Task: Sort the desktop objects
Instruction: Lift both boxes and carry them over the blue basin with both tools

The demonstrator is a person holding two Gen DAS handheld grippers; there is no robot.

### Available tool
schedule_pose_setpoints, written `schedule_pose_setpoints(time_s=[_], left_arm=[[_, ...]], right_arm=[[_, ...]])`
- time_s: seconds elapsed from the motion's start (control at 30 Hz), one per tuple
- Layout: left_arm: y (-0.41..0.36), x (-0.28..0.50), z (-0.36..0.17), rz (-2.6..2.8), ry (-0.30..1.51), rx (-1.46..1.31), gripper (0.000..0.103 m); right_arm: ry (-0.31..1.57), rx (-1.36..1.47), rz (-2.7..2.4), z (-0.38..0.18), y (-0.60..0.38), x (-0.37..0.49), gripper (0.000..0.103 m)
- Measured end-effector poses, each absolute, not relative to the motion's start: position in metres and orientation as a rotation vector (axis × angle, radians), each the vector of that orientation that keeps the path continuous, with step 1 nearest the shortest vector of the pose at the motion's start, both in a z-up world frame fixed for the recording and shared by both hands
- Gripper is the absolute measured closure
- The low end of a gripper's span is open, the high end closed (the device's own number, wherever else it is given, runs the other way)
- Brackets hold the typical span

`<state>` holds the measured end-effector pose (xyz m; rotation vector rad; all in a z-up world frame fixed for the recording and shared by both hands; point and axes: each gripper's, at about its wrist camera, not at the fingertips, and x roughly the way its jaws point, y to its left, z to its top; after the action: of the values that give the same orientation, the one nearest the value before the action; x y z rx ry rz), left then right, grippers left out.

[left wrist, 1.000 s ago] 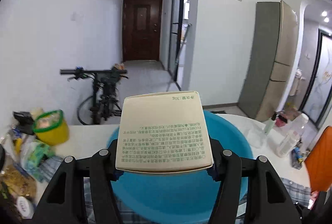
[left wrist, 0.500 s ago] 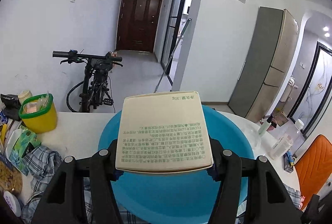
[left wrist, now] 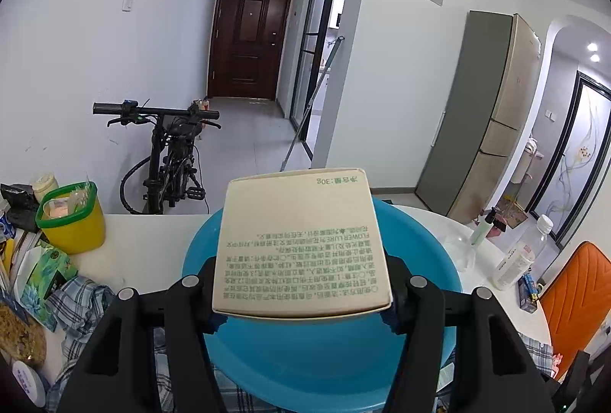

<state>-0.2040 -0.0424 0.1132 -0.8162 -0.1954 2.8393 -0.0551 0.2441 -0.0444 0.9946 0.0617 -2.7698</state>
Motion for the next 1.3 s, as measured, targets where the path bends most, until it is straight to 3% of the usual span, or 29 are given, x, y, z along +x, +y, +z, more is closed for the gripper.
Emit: schedule_pose_setpoints(time_s=[0.27,1.0,1.3], left_arm=[[-0.053,-0.202,0.118,2.862,-0.177,-0.802,0.041],[-0.070,-0.206,0.118,2.901,-0.170,-0.816,0.041],[-0.061,-0.215,0.108,2.925,-0.082,-0.839,0.041]], right_arm=[[0.040,0.930,-2.753,-0.030,0.239,-0.051,0.046],[0.123,0.472,-2.630,0.144,0.165,-0.148,0.046],[0.066,0.515,-2.562,0.143,0.143,-0.202,0.046]])
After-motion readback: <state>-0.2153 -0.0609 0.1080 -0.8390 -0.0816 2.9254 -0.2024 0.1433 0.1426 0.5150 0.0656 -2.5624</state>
